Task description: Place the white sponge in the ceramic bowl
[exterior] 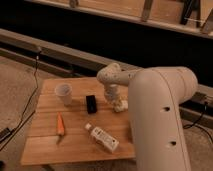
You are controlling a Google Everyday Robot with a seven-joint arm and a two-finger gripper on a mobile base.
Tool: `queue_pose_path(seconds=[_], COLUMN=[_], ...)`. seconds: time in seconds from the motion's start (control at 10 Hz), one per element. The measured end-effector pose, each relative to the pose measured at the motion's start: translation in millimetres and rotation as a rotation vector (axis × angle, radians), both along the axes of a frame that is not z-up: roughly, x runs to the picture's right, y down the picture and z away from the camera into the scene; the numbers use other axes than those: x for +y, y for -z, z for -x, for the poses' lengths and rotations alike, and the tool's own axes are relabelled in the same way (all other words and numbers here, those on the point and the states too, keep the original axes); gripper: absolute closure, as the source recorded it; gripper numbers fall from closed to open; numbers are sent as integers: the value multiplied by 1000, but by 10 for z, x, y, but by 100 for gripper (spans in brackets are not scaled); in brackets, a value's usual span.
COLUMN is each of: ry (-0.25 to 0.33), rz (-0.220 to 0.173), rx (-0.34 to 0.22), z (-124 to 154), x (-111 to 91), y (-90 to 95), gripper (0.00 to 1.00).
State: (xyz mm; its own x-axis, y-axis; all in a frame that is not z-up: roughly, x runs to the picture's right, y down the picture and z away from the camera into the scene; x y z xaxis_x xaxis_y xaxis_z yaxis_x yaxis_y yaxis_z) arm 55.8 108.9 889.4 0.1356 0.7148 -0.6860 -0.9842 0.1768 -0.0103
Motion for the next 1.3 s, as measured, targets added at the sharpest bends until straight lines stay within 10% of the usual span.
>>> queue_pose_path(seconds=[1.3], ry=[100], rz=[9], rx=[112], z=[50], x=[-390], y=[811], gripper=[100])
